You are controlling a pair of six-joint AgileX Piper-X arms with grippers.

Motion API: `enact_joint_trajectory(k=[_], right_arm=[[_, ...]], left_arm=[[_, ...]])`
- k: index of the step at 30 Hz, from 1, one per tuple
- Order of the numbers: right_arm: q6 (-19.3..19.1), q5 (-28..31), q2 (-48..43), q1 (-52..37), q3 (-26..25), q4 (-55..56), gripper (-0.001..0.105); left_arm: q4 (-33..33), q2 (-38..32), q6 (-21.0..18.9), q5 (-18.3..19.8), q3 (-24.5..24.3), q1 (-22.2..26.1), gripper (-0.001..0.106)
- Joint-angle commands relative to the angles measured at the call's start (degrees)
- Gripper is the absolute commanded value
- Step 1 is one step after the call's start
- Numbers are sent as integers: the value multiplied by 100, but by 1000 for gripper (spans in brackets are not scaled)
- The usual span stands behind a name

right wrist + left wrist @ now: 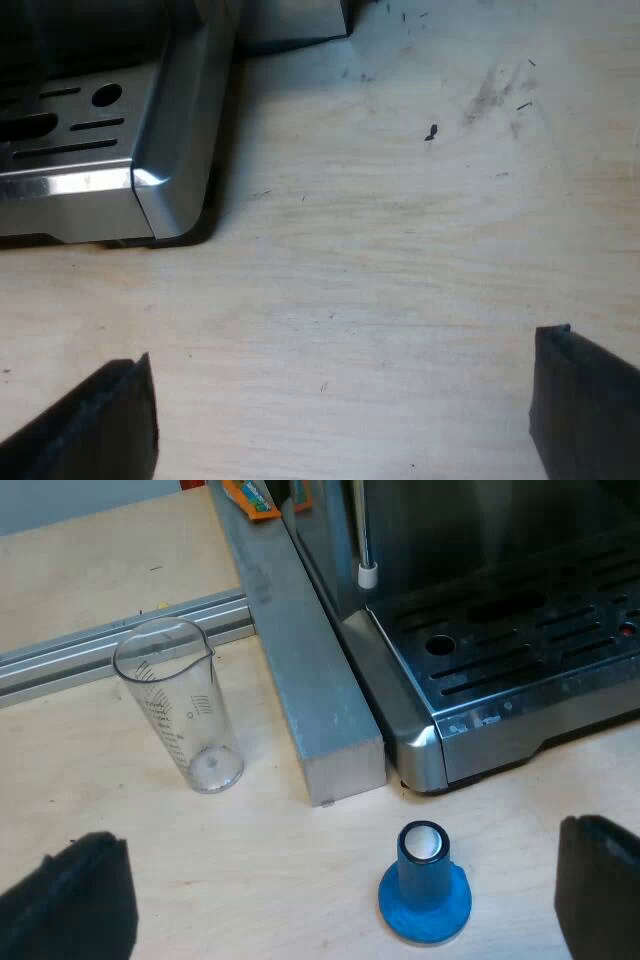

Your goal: Put the handle in the coffee machine

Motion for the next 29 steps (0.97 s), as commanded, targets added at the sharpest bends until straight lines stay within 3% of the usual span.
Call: enact_joint_trajectory(k=[1,4,29], right_arm=[[7,-17,-258,-31,-21,1,77],[7,-17,-258,-31,-21,1,77],[7,-17,-258,-31,-21,1,77]], left_arm=[[-148,-526,2,6,18,-11,85],[-295,-813,2,135,92,-32,85],[-332,-794,2,167,116,-32,85]])
